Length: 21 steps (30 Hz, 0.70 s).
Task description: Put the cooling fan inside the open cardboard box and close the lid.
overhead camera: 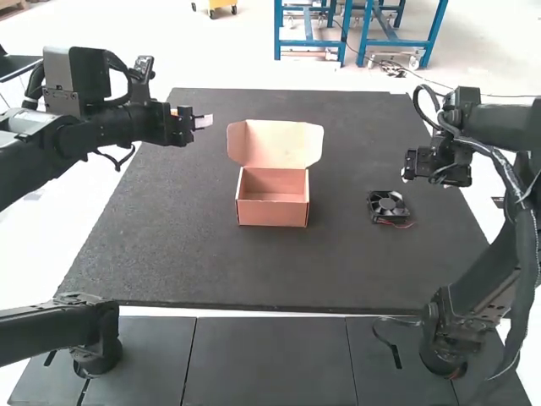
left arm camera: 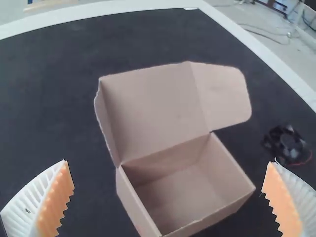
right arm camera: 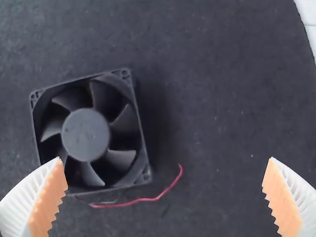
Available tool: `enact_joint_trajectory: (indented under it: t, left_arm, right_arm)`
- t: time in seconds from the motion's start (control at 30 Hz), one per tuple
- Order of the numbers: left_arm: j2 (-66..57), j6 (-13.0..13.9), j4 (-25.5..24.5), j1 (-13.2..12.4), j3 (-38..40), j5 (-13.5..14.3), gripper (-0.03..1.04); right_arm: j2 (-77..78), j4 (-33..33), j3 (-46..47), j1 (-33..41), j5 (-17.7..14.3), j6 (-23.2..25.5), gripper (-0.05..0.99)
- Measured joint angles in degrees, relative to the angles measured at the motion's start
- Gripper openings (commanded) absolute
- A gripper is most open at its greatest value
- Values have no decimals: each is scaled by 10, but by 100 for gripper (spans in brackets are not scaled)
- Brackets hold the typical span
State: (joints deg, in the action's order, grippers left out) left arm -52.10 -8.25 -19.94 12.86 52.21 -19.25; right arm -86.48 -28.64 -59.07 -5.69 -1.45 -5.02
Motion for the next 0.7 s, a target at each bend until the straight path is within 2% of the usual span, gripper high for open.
enact_joint_trajectory:
  t: [0.27, 0.53, 0.7]
  left_arm:
    - [0, 0, 2, 0, -1, 4, 90]
    - [0, 0, 7, 0, -1, 4, 90]
    - [0, 0, 10, 0, -1, 4, 90]
  right_arm:
    - [-67, -6, -12, -1, -17, -20, 90]
    - [-131, -32, -87, -14, -23, -37, 90]
    - [-166, -70, -122, -29, -23, -51, 90]
